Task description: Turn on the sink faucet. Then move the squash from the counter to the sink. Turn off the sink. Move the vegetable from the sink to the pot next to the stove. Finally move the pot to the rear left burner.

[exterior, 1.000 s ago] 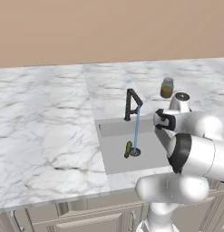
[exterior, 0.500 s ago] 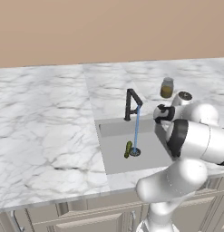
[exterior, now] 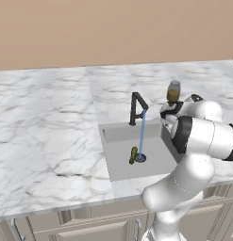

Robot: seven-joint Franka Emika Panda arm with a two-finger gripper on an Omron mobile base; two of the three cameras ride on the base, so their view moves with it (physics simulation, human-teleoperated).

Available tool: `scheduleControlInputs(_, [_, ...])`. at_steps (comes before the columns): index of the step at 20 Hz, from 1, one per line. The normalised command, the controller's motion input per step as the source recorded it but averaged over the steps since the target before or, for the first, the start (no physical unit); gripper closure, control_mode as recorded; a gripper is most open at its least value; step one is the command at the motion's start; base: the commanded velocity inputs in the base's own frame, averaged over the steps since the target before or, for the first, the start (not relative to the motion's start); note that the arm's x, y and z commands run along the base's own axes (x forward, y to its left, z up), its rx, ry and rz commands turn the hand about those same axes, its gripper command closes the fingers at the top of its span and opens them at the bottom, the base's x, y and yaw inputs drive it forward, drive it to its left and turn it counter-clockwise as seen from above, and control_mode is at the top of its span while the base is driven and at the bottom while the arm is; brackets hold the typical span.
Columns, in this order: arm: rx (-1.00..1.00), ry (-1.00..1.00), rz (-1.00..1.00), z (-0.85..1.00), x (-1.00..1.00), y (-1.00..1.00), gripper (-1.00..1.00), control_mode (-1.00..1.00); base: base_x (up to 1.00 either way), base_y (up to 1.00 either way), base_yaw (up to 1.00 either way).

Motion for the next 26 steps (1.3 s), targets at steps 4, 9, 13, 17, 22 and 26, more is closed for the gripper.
scheduleControlInputs(4, [0.00,-0.13,0.27,0.06,0.46,0.00,-1.00,-1.00,0.00,0.00,0.00])
scheduleControlInputs(9, [0.00,-0.10,0.31,0.00,0.53,0.00,-1.00,-1.00,0.00,0.00,0.00])
scheduleControlInputs(13, [0.00,-0.10,0.30,0.00,0.44,0.00,-1.00,-1.00,0.00,0.00,0.00])
scheduleControlInputs(17, [0.00,-0.11,0.29,0.00,0.46,0.00,-1.00,-1.00,0.00,0.00,0.00])
scheduleControlInputs(22, [0.00,-0.05,0.26,0.00,0.51,-0.03,-1.00,-1.00,0.00,0.00,0.00])
scheduleControlInputs(26, [0.00,0.00,0.21,-0.12,0.45,0.00,-1.00,-1.00,0.00,0.00,0.00])
